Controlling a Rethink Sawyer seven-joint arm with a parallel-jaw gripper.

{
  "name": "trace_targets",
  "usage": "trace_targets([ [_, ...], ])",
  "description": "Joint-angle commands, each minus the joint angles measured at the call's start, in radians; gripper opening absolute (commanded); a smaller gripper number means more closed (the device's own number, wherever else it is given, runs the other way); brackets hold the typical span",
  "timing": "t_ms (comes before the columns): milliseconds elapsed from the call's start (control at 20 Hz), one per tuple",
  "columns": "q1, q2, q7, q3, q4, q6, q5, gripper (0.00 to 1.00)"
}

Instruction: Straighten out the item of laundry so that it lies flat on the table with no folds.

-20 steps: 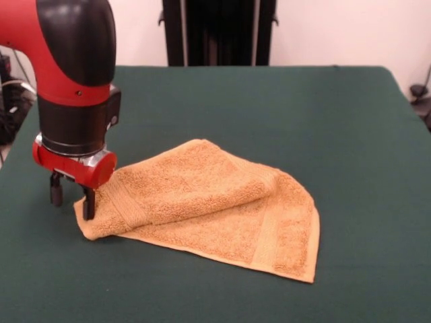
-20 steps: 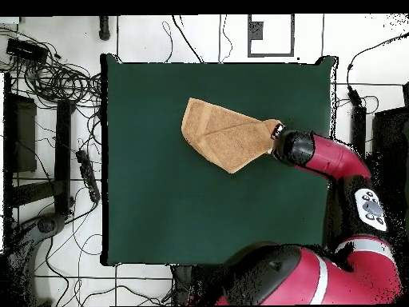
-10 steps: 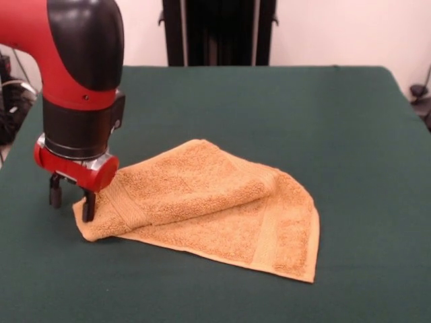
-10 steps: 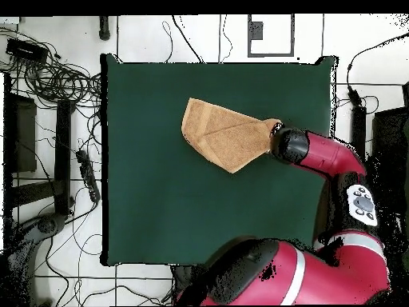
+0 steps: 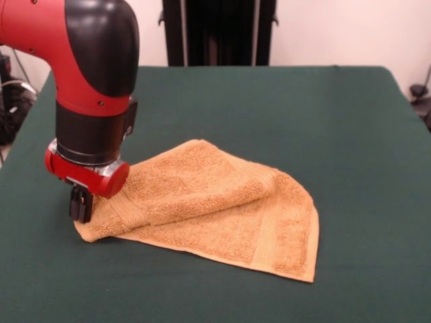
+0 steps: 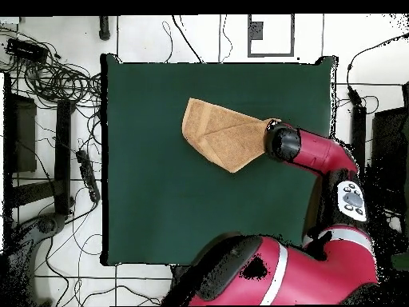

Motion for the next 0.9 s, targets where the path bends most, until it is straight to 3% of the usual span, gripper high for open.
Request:
trace_targets([
  [50,0.023,0.181,0.21,0.028,0.043,-0.099,0.024,0.0],
  [550,0.019,0.173,0.205,0.03,0.056,-0.11,0.039,0.0],
  [600,0.022,0.176,0.212,0.026,0.057,-0.112,0.043,1.0],
  [900,0.034,0.202,0.24,0.008,0.051,-0.126,0.064,1.0],
])
